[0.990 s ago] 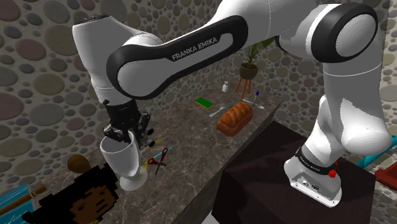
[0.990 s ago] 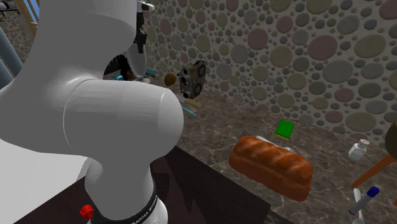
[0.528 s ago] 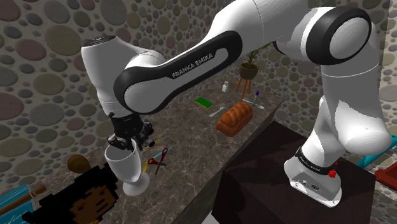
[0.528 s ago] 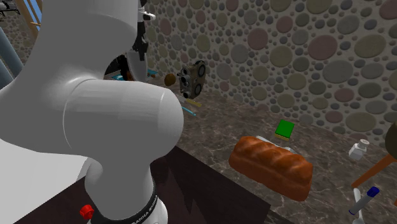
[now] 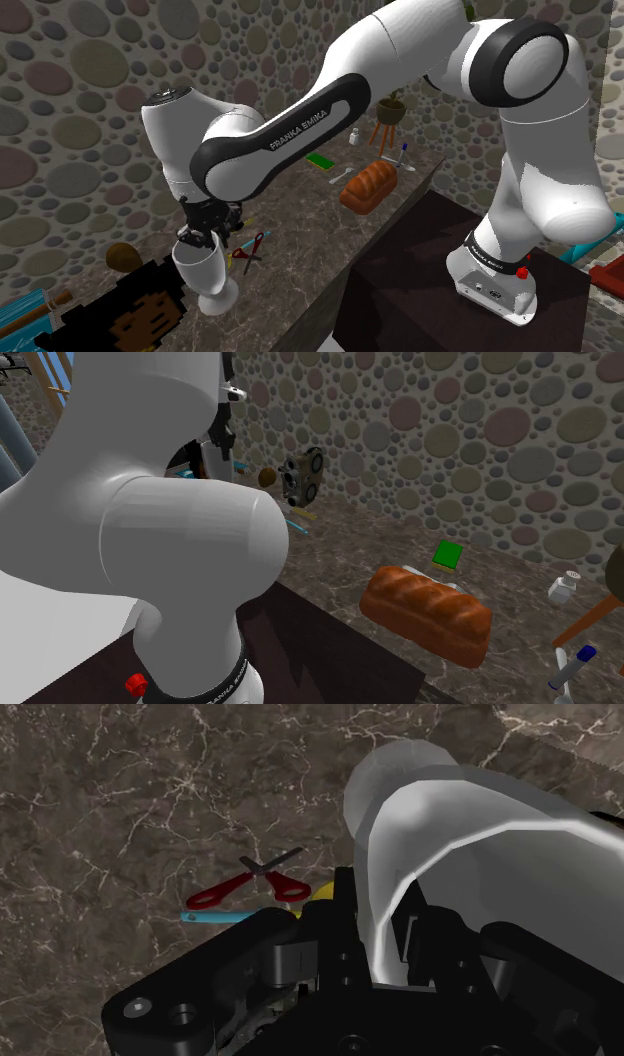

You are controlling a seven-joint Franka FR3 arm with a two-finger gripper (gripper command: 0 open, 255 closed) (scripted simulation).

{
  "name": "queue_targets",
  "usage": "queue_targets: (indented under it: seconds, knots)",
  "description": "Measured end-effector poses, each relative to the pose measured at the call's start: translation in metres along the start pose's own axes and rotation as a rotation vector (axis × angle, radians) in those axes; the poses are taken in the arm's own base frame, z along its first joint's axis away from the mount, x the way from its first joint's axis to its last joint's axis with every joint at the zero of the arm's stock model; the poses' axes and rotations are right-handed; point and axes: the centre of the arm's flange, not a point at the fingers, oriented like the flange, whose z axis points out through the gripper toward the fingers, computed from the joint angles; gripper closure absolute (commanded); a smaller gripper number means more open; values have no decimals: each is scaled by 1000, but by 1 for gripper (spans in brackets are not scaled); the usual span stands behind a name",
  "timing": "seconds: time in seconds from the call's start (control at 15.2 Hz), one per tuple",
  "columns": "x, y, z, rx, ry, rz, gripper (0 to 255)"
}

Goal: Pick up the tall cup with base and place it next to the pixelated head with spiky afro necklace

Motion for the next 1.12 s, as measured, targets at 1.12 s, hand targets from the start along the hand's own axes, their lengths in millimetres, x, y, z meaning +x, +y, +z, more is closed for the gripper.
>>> queue_targets:
  seconds: [1.12]
  knots:
    - [5,1,89,0,0,0,255]
